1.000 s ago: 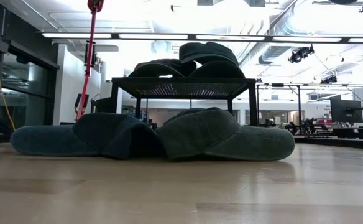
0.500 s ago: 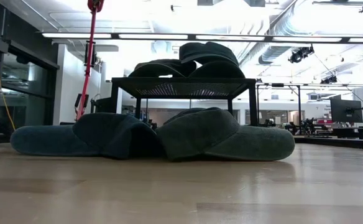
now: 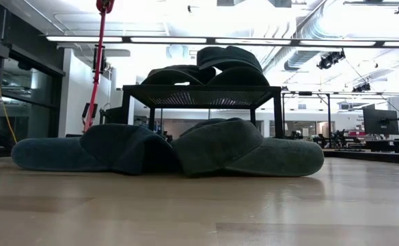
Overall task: Pick & Place hat
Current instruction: Stack the bottom gray cap on top of the other gray cap on the shelf
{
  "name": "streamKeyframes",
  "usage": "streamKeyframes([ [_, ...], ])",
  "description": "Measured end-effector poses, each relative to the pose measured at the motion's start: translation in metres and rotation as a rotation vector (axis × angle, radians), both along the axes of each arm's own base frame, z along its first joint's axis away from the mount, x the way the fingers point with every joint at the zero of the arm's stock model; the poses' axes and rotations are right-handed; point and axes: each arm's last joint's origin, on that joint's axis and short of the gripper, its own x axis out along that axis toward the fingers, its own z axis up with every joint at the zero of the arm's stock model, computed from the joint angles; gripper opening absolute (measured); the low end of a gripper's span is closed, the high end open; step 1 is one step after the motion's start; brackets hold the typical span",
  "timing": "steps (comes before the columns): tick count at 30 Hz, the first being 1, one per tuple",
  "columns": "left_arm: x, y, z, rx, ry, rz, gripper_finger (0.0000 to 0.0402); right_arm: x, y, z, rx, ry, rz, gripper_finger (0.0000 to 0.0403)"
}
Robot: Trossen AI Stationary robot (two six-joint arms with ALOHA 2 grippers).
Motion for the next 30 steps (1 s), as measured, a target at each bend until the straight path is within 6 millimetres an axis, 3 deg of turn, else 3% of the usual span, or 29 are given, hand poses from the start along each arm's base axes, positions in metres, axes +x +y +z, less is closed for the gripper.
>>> streamKeyframes([
  [6,0.0,0.0,0.0,-0.002,0.002,-0.009,0.0255,-0.009,-0.009,-0.009,-0.165,0.06,-0.018,0.0],
  [21,0.0,0.0,0.0,0.009,-0.001,0.011,0.0255,-0.008,-0.025,-0.013,-0.449,-0.154,0.009,0.0],
  [25,0.0,0.001,-0.001,0.017,0.004,0.022,0.0255,-0.007,-0.029,0.0,-0.464,-0.197,0.006,0.0],
  [30,0.0,0.002,-0.002,0.031,0.009,0.044,0.0255,-0.006,-0.029,0.035,-0.435,-0.318,-0.024,0.0],
])
